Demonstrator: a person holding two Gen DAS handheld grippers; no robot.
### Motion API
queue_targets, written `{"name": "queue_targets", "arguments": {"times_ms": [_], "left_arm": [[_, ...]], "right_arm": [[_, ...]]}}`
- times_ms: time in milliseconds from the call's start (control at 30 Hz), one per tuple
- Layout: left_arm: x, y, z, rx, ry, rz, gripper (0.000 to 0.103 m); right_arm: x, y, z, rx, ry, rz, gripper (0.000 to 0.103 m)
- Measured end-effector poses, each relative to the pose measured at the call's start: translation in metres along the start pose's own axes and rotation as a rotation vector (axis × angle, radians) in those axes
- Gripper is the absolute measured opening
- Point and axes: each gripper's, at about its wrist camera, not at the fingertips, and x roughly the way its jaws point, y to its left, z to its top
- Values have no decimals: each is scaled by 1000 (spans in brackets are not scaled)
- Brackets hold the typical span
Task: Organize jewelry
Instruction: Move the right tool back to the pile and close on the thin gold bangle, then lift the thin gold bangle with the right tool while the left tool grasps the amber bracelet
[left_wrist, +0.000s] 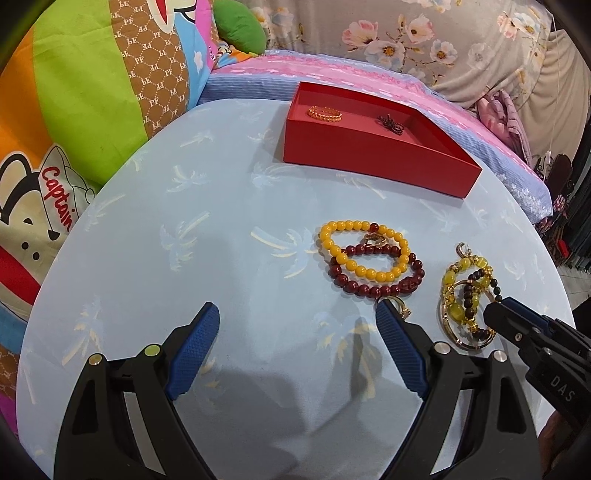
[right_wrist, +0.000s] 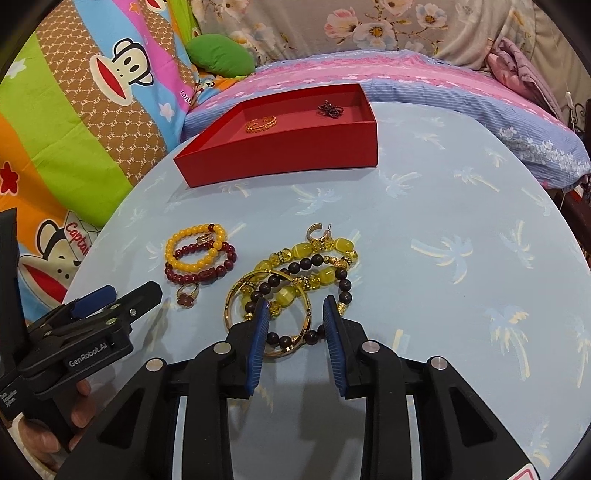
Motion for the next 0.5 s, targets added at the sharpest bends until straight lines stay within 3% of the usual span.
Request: {"name": "queue_targets", "arguments": {"times_ms": [267, 333, 500], "left_arm": [[2, 1, 1, -1, 10, -9, 82], [2, 1, 0, -4, 11, -10, 82], [4, 1, 3, -16, 16, -16, 82]], "right_arm": [[10, -3, 2, 10, 22, -8, 15], [12, -4, 2, 7, 27, -11, 6], [10, -5, 3, 25, 23, 5, 6]]}}
